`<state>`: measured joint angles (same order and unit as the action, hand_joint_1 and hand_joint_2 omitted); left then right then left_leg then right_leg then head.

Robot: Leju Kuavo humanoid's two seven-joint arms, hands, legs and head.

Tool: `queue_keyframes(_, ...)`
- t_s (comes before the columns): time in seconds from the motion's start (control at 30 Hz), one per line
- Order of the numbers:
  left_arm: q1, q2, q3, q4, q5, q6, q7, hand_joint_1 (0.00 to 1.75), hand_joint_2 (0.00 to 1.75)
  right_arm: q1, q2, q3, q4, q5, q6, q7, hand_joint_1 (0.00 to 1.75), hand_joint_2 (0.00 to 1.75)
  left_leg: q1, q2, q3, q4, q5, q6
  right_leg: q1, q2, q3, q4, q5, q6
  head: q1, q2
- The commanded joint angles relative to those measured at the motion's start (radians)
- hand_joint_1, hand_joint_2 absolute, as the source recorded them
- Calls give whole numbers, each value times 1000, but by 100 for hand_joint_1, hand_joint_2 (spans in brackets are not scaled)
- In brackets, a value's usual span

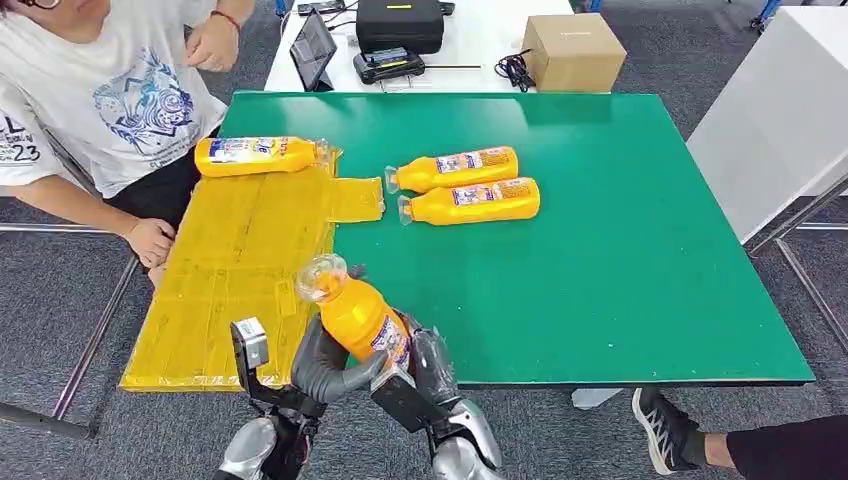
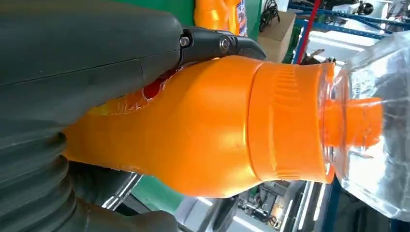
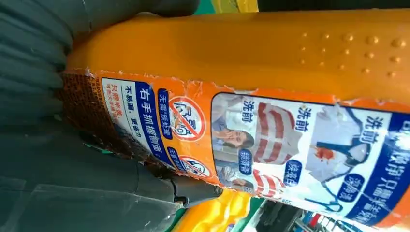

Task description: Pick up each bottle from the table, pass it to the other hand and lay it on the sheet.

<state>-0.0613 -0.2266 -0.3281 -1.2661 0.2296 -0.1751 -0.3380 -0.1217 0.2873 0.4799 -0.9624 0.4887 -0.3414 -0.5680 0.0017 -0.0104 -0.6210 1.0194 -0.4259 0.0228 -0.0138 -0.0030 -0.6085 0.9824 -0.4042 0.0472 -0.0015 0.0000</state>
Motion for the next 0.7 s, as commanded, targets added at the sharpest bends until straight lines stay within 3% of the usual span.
queue_keyframes(0.03, -38, 29, -73, 88, -26, -22, 28, 0, 175, -107, 16, 95, 153, 4, 15, 30, 175, 175, 0, 3, 6, -1, -2, -1, 1, 2, 5, -1, -1, -2, 0, 0)
queue_keyframes(0.27, -64, 18, -64, 141, -32, -22, 29, 0, 175, -131, 49, 210, 251, 61, 89, 44, 175, 175, 1, 3, 7, -1, -3, -2, 1, 2, 6, -1, -2, -2, 0, 0)
queue_keyframes(0.7, -88, 10, -46, 171, -29, -19, 25, 0, 175, -153, 45, 269, 287, 85, 133, 53, 175, 175, 1, 1, 8, 0, -3, -2, 1, 0, 8, -1, -3, -2, 0, 0)
